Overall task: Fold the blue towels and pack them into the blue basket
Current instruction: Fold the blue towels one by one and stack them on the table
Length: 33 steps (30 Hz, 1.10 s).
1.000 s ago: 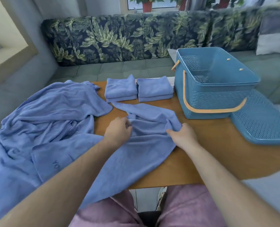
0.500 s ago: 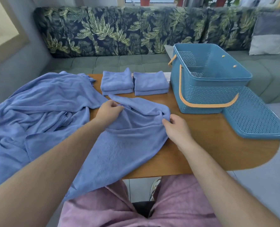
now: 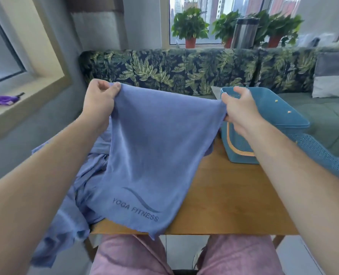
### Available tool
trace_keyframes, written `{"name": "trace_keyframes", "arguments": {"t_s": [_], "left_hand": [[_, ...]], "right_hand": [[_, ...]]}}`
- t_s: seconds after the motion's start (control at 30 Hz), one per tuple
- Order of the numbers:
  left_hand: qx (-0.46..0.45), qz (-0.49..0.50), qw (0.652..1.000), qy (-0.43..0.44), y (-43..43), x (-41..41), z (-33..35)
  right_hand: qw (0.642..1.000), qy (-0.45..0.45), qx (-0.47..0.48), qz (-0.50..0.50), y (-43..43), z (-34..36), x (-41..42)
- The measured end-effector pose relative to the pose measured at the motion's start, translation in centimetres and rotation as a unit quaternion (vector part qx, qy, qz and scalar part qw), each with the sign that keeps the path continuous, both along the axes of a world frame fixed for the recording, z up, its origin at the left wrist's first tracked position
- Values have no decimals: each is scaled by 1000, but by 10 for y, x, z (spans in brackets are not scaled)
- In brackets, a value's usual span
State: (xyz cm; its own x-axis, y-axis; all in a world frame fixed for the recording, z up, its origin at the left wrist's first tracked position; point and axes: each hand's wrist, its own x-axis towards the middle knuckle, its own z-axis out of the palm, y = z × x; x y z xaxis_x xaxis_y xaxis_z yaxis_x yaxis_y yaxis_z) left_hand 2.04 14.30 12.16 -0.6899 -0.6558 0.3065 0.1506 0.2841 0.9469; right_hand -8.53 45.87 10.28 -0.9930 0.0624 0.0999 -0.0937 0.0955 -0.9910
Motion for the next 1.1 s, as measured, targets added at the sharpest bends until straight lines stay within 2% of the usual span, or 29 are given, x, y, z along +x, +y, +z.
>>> {"name": "trace_keyframes", "arguments": {"t_s": [0.07,0.13,0.2,0.3,0.37,0.43,0.5,0.53,0.6,0.67,0.73,0.8,0.83,0.87,0.93,1.0,1.03,1.1], "left_hand": [[-24,10,1000,11,-2,8,6],[-20,7,999,29,-1,15,9],[1,-10,998,57,2,21,12],[9,-23,998,65,2,29,16],[-35,-16,998,40,0,33,15],[-136,5,991,-5,-3,36,12],[-254,26,965,-67,-3,39,6],[-280,30,955,-89,-3,40,2],[-256,32,960,-107,-2,40,-7],[-186,29,975,-118,-3,36,-17],[-27,-30,994,-102,-4,36,-21],[165,-123,978,-45,-6,36,-21],[212,-155,965,-17,-9,34,-20],[219,-173,960,-9,-11,35,-19],[174,-186,967,-17,-11,36,-16],[104,-158,981,-35,-11,37,-15],[62,-132,988,-41,-12,36,-13],[-20,-81,996,-42,-12,37,-8]], "right_hand": [[997,5,-49,63,0,20,7],[980,4,-99,170,0,35,17],[964,16,-97,246,0,40,23],[973,66,91,199,-1,35,28],[970,94,177,139,1,33,32],[975,95,178,91,2,33,36],[981,69,166,71,1,28,37],[983,47,161,75,0,22,36],[987,-30,108,110,-5,11,38],[973,-125,-13,194,-11,6,44],[952,-135,-106,254,-13,5,47],[952,-100,-122,264,-14,5,44],[960,-82,-97,249,-15,4,41],[972,-63,-52,221,-16,5,40],[987,-19,67,142,-14,3,31],[982,35,171,70,-9,2,24],[976,56,206,41,-6,3,23],[975,59,216,13,-4,8,24]]}}
